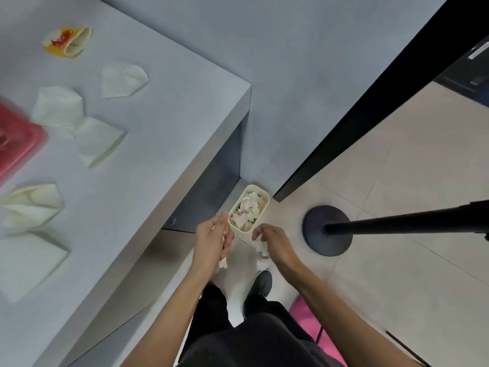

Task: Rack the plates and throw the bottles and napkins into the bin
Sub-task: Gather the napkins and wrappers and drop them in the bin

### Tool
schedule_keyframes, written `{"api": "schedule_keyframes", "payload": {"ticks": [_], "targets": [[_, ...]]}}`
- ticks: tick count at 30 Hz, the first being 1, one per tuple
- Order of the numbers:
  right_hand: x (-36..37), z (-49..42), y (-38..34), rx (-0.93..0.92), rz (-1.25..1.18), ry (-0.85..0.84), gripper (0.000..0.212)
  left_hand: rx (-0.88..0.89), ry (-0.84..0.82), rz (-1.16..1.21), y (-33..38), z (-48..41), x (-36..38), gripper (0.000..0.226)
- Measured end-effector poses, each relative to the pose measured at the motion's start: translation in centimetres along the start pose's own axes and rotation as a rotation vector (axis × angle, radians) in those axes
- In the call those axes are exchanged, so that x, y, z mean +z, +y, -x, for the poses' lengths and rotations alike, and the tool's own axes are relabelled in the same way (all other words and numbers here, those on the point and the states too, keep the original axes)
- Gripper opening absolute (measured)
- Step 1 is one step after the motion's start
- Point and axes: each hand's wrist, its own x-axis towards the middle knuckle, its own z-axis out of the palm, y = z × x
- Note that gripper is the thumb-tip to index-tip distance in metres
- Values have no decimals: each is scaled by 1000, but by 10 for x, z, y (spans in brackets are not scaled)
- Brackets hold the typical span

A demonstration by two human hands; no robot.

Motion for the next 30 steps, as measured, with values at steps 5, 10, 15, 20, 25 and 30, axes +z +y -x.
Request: {"api": "schedule_keyframes", "payload": {"ticks": [5,10,15,20,25,30], "targets": [[-12,-39,45,88,-70,6,25,-256,49,45,-63,-43,27,52],[-12,-120,104,114,-65,51,24,-318,-6,214,-130,-121,28,20],[-4,-233,188,179,-47,89,21,-271,-47,-57,-229,-217,41,13],[6,-368,259,135,-10,150,14,-256,-5,-100,-338,-320,63,25],[4,-468,284,-63,201,201,26,-209,-48,-202,-424,-405,78,27],[7,-532,303,-221,643,184,36,-34,-151,-508,-477,-447,87,30]]}}
